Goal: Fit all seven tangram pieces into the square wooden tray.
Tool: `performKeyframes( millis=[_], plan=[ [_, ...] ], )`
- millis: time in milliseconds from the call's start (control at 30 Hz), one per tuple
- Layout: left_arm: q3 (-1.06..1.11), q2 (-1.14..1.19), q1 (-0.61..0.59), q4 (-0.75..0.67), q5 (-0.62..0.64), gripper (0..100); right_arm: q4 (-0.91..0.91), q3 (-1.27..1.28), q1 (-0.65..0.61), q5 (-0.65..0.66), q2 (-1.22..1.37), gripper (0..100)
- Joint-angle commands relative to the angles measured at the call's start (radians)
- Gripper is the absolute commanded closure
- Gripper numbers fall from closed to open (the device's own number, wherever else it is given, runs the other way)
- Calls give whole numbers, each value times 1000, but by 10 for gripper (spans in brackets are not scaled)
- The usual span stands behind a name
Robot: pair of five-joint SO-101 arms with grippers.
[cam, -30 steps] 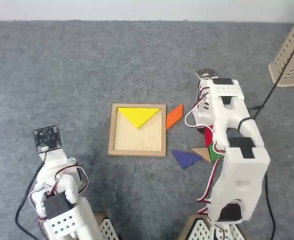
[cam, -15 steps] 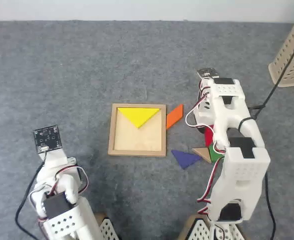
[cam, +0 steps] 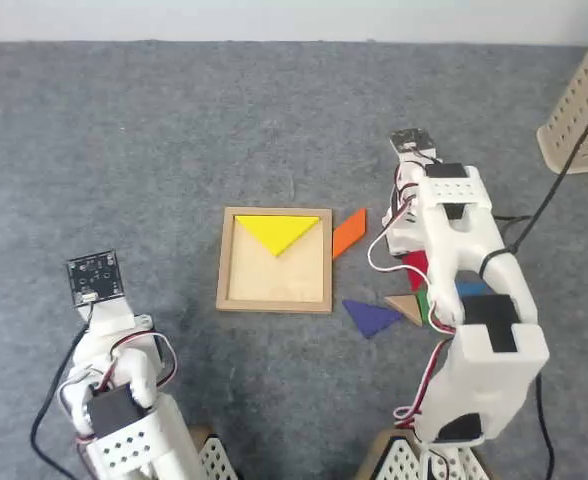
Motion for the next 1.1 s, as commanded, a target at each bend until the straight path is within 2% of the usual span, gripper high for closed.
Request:
performKeyframes(
  millis=[0, 267, 633, 900, 1067],
  plan=[
    [-8, -3, 2, 3, 9, 987, -15, -3, -10, -2, -74, 771],
    [-8, -3, 2, 3, 9, 987, -15, -44, -8, 2, -71, 654],
    [-8, -3, 2, 3, 9, 987, -2, -186, -1, 57, 151, 654],
    [-8, -3, 2, 3, 9, 987, 16, -190, -7, 57, 177, 656],
    [-8, -3, 2, 3, 9, 987, 15, -187, -5, 57, 179, 722]
  ],
)
